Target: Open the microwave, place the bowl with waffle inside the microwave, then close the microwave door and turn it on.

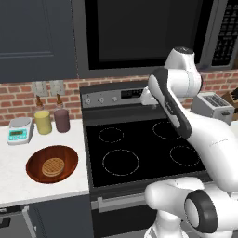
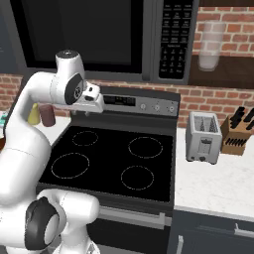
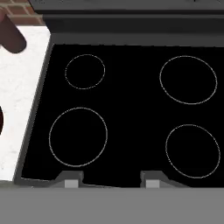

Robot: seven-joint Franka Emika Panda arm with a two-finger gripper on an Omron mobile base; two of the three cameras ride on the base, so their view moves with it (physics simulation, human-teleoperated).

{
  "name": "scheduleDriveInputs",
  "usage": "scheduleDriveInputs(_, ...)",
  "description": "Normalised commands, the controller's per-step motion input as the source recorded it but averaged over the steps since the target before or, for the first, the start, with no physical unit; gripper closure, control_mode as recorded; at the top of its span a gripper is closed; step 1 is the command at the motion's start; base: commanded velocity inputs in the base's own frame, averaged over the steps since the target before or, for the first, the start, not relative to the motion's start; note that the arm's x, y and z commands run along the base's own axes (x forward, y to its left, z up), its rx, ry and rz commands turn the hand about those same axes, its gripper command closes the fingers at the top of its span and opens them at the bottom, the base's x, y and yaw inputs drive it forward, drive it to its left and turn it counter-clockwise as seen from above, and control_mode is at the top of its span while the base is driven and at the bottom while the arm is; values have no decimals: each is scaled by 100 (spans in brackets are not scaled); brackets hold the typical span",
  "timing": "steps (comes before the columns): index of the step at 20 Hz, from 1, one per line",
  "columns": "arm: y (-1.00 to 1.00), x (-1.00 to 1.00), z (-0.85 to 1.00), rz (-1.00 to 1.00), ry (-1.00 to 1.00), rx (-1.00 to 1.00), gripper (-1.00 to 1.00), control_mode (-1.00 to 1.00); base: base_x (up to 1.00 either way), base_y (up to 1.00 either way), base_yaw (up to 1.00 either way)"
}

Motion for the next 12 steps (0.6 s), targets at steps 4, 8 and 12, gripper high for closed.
scheduleDriveInputs(4,-8,-26,18,6,-28,0,-100,-100,0,0,0)
scheduleDriveInputs(8,-57,-76,43,11,-63,1,-100,-100,0,0,0)
scheduleDriveInputs(12,-59,-60,48,13,-98,-3,-100,-100,0,0,0)
